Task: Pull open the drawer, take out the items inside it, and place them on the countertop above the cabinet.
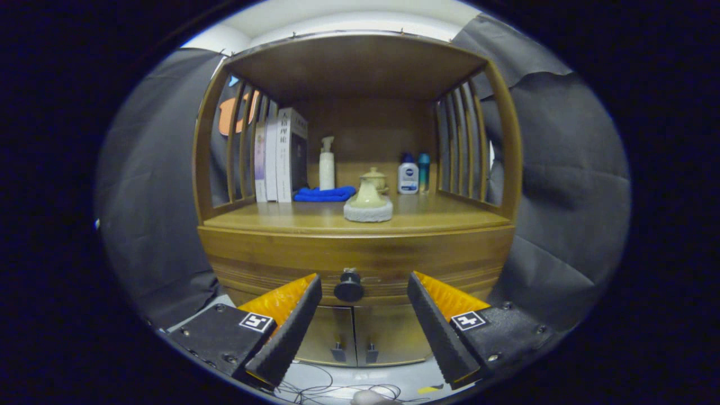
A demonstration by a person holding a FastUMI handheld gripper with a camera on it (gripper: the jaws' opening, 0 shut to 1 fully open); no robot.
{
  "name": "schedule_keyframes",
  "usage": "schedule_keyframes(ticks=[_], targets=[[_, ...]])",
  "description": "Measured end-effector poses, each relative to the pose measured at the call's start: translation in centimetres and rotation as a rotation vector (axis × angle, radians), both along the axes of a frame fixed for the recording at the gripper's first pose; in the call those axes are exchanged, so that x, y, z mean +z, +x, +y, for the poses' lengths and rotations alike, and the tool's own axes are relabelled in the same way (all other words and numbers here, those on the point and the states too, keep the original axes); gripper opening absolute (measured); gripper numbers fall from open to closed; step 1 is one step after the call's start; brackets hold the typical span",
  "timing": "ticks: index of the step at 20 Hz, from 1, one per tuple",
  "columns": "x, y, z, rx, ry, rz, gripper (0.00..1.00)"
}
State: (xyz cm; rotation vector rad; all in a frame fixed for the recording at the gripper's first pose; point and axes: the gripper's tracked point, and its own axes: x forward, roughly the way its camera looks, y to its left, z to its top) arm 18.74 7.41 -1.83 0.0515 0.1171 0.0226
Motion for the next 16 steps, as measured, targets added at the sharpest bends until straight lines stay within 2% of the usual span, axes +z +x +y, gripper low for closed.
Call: schedule_keyframes(ticks=[4,9,16], targets=[[3.4,-6.0,-1.7,0.005,0.021,-0.07,1.0],[4.6,-13.2,-3.2,-0.008,0.028,-0.141,1.0],[3.2,-16.7,-4.6,-0.028,-0.037,-0.159,1.0]])
